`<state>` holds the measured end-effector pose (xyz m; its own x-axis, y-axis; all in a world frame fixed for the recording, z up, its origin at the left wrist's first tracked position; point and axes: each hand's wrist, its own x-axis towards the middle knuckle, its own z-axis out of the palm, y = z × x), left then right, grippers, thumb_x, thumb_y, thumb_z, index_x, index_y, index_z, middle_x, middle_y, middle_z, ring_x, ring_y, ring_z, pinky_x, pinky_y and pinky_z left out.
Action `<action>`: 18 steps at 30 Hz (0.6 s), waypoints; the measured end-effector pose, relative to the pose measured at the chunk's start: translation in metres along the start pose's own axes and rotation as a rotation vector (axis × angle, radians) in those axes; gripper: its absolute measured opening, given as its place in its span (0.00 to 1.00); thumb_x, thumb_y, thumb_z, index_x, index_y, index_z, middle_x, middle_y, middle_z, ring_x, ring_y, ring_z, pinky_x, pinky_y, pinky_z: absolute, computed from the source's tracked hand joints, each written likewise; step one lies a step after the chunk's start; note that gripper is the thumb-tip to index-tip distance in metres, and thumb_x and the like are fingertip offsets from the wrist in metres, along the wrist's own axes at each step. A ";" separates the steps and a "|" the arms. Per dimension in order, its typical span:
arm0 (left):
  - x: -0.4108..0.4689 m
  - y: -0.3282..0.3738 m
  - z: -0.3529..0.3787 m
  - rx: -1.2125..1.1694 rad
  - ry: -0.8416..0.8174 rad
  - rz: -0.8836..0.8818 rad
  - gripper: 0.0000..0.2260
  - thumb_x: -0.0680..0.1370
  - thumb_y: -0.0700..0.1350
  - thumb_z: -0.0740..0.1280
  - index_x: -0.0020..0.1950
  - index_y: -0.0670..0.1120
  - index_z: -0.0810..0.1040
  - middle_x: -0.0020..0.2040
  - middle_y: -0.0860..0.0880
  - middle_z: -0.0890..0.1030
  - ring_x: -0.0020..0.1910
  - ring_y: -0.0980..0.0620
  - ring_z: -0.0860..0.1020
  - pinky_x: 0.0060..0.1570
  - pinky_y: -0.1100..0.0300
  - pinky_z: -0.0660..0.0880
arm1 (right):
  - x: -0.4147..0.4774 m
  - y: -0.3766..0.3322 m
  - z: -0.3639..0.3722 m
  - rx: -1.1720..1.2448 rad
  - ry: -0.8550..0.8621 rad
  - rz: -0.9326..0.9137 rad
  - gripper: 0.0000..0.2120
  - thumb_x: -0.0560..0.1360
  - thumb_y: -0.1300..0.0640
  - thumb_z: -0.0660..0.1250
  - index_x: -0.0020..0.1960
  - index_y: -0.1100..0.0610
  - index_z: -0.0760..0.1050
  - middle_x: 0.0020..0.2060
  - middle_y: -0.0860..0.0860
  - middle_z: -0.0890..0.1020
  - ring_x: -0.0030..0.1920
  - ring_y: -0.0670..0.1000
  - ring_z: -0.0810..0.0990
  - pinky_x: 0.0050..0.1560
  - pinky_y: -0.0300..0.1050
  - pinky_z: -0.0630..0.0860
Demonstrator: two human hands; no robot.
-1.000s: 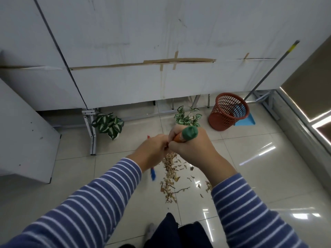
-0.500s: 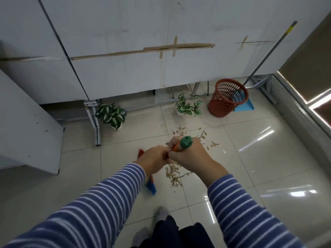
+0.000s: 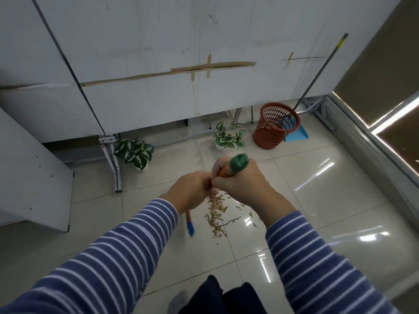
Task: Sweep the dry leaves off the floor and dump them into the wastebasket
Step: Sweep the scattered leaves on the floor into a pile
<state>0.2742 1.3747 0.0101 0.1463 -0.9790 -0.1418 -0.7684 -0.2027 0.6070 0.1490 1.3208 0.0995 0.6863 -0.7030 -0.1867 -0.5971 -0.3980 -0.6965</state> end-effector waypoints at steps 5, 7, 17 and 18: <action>0.000 -0.015 0.029 0.078 -0.074 -0.073 0.06 0.77 0.51 0.66 0.51 0.51 0.74 0.45 0.55 0.73 0.46 0.54 0.73 0.44 0.62 0.65 | 0.002 0.028 0.009 0.084 -0.085 0.062 0.09 0.68 0.64 0.71 0.35 0.51 0.77 0.35 0.49 0.81 0.35 0.44 0.77 0.34 0.35 0.74; 0.001 -0.010 0.043 0.062 -0.096 -0.086 0.07 0.77 0.51 0.66 0.52 0.50 0.74 0.45 0.55 0.73 0.45 0.54 0.72 0.44 0.62 0.65 | 0.002 0.041 0.009 0.098 -0.114 0.081 0.09 0.68 0.65 0.71 0.35 0.52 0.77 0.36 0.50 0.81 0.35 0.44 0.77 0.34 0.34 0.73; 0.025 0.058 0.079 -0.222 -0.109 -0.205 0.07 0.80 0.45 0.60 0.51 0.45 0.76 0.51 0.47 0.79 0.52 0.49 0.75 0.56 0.57 0.68 | -0.015 0.093 -0.021 -0.098 -0.102 0.026 0.04 0.68 0.63 0.69 0.42 0.56 0.81 0.41 0.54 0.83 0.41 0.51 0.81 0.44 0.47 0.81; 0.027 0.064 0.078 -0.226 -0.095 -0.207 0.09 0.80 0.45 0.60 0.53 0.43 0.77 0.53 0.45 0.79 0.53 0.48 0.75 0.58 0.56 0.68 | -0.016 0.095 -0.026 -0.118 -0.088 -0.004 0.04 0.68 0.62 0.69 0.42 0.56 0.80 0.40 0.54 0.83 0.41 0.51 0.81 0.44 0.49 0.81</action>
<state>0.1802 1.3371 -0.0157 0.2182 -0.9124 -0.3464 -0.5689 -0.4073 0.7145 0.0704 1.2789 0.0541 0.7193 -0.6488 -0.2482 -0.6355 -0.4704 -0.6122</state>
